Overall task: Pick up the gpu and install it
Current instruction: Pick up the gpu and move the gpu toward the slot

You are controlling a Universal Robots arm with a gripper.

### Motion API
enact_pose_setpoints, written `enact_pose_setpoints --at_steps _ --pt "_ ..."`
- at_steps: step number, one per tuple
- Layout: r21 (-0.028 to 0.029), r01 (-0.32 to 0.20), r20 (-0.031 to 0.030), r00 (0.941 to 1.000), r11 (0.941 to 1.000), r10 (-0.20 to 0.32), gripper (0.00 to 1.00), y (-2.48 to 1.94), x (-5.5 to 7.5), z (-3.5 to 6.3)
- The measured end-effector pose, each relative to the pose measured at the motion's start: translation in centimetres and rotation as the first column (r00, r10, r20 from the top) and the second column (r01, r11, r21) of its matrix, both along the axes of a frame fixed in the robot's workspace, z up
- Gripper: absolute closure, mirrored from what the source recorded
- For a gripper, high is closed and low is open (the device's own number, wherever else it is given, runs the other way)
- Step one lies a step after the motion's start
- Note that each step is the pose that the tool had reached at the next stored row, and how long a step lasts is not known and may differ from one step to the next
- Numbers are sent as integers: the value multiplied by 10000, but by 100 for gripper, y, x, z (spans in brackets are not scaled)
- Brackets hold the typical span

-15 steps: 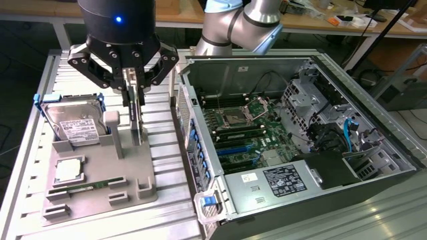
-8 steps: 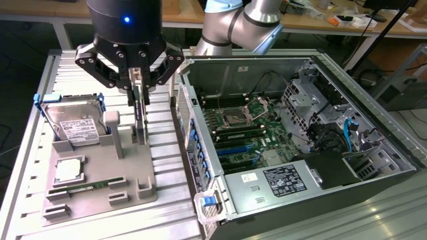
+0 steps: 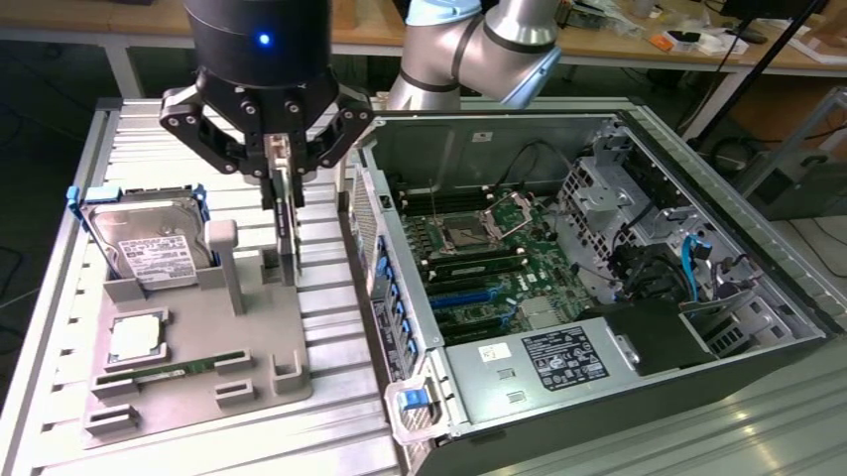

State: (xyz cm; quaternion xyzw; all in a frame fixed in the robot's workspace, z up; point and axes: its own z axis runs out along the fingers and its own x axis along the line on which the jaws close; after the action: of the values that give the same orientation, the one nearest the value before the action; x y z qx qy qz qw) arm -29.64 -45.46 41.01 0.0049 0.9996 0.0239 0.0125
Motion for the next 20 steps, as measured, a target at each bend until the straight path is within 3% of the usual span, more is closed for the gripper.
enact_pose_setpoints --at_steps 20 --pt "7 0 0 10000 10000 0 73 0 110 0"
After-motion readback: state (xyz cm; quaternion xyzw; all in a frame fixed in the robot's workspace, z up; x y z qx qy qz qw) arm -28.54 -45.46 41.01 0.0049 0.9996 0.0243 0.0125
